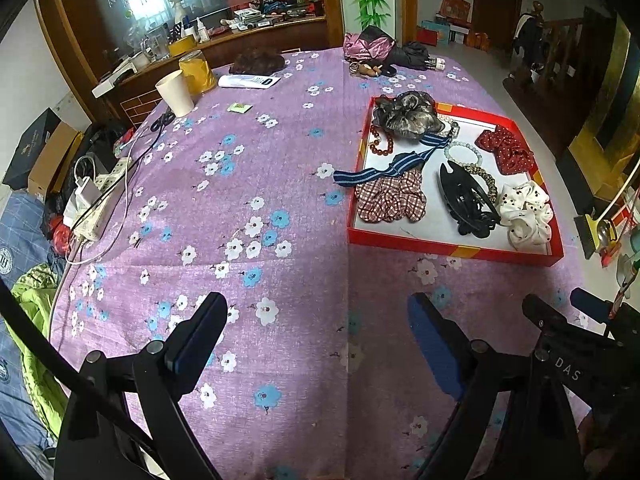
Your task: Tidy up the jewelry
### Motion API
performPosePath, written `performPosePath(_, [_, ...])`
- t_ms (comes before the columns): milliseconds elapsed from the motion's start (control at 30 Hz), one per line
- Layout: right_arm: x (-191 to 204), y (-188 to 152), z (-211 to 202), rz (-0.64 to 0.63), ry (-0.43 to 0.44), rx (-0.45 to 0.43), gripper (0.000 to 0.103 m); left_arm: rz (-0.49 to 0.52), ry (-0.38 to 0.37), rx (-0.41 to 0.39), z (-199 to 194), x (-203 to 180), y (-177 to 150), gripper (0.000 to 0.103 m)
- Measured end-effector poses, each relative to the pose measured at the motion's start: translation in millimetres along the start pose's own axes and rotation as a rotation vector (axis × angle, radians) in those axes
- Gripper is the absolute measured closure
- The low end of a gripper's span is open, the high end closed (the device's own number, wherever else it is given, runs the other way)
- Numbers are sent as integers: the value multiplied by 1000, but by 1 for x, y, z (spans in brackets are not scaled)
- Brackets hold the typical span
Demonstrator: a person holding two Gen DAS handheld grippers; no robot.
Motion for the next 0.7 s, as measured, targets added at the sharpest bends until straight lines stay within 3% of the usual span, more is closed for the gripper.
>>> performPosePath(700, [2, -7, 1, -19, -3, 1, 26, -4, 10, 23, 3, 3, -12, 13])
Point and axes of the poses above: each gripper's, at about its wrist camera, not at the fingertips, and z roughly the way its jaws point, x to its left, y to its top, the point moved 10 cm from there along z, roughly the way its jaws point, and after that the axes turned 8 degrees about z, right-handed, at the moved point
